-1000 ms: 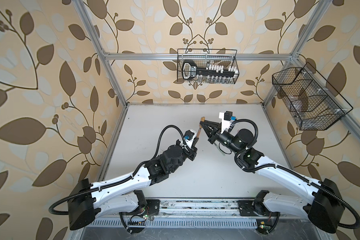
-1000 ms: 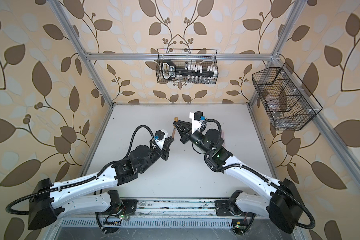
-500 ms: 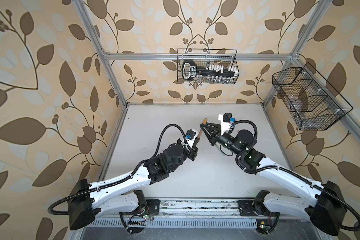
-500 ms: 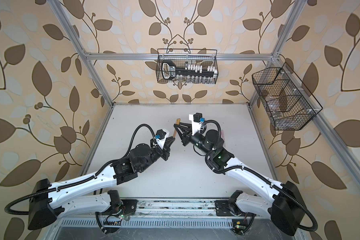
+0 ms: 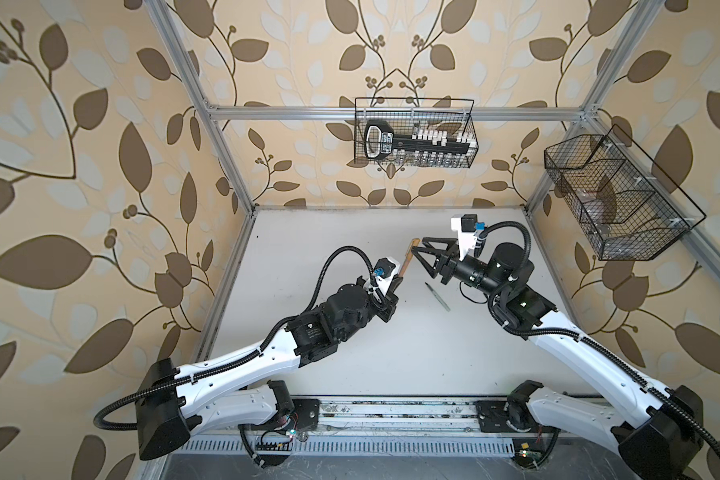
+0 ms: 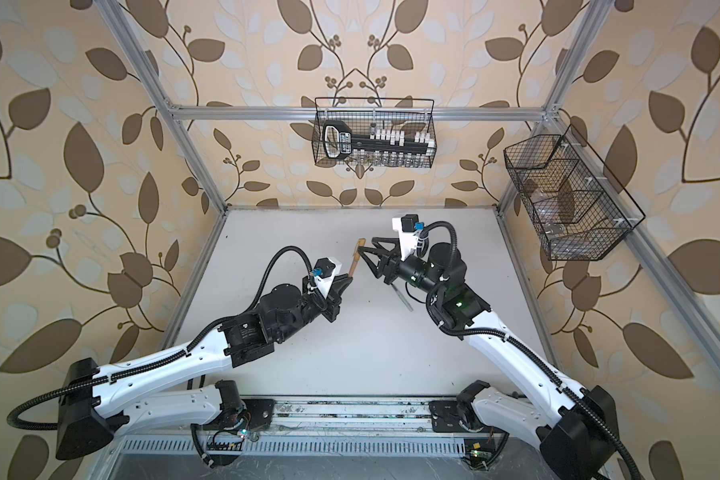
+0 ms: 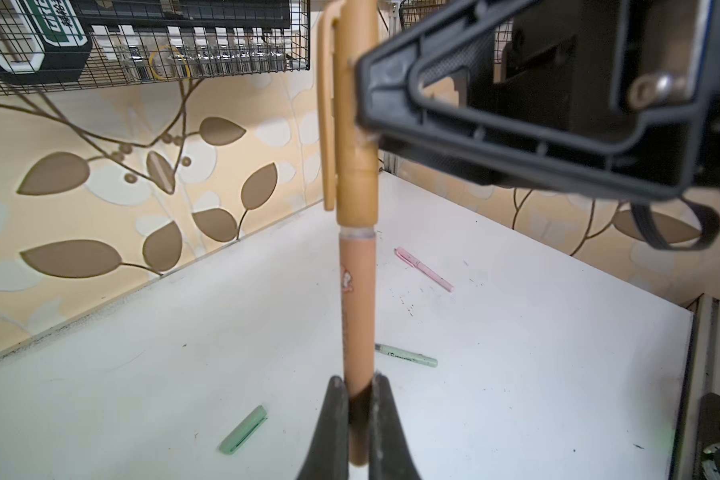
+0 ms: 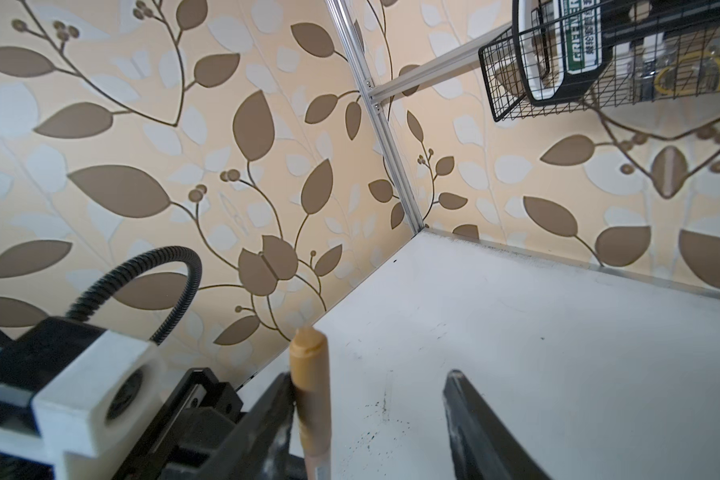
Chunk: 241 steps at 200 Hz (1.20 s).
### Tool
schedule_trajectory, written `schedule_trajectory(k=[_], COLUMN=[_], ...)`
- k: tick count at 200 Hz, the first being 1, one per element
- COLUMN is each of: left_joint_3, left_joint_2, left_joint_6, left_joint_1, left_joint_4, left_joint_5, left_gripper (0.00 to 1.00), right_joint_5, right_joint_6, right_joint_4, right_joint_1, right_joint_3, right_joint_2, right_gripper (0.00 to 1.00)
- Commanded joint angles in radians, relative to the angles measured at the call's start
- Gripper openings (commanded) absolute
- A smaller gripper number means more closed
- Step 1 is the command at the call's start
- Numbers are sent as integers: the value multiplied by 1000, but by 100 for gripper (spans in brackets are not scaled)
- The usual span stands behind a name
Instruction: Insert the pens into the pen caps
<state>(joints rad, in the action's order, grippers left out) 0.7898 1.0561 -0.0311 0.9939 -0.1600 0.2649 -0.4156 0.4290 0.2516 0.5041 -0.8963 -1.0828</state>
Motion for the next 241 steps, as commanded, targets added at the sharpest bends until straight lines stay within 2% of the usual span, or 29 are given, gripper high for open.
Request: schedule_trajectory(k=[1, 29, 73, 93, 120, 159, 191, 203, 208, 231, 241], left_joint_3=[46, 55, 68, 70, 69, 66, 82, 97, 106, 162, 174], left_joint_2=[-10, -1, 9, 7, 7, 6, 17, 20, 21, 26, 31], left_joint_6=[-4, 0, -3, -5, -4, -4, -2, 9, 19, 86, 111], left_joint_1=[-3, -3, -4, -3, -3, -3, -3, -15, -26, -136, -193], left_joint_4=[24, 37, 47, 47, 44, 29, 28, 56, 77, 191, 218], left_joint_5=[-32, -47, -52, -55, -50, -42, -47, -99, -131, -353, -461], left_gripper=[0, 0, 0, 0, 0, 0, 0, 32, 39, 55, 57], right_joint_5=[-170, -225, -173, -162, -161, -173, -214, -239, -253, -324, -343], right_joint_6=[5, -11, -76, -75, -64, -39, 25, 55, 69, 93, 83], right_joint_4=[-106, -148, -213, -206, -191, -162, -125, -123, -121, -128, -147], right_joint_1=[-15, -2, 48, 54, 56, 57, 52, 37, 29, -13, -21], right_joint_3=[-76, -121, -147, -140, -134, -117, -120, -125, -127, -123, -125], right_joint_2=[-31, -88, -129, -131, -131, -143, -165, -173, -176, -184, -186], right_gripper=[60, 60, 58, 54, 44, 16, 0, 0, 0, 0, 0])
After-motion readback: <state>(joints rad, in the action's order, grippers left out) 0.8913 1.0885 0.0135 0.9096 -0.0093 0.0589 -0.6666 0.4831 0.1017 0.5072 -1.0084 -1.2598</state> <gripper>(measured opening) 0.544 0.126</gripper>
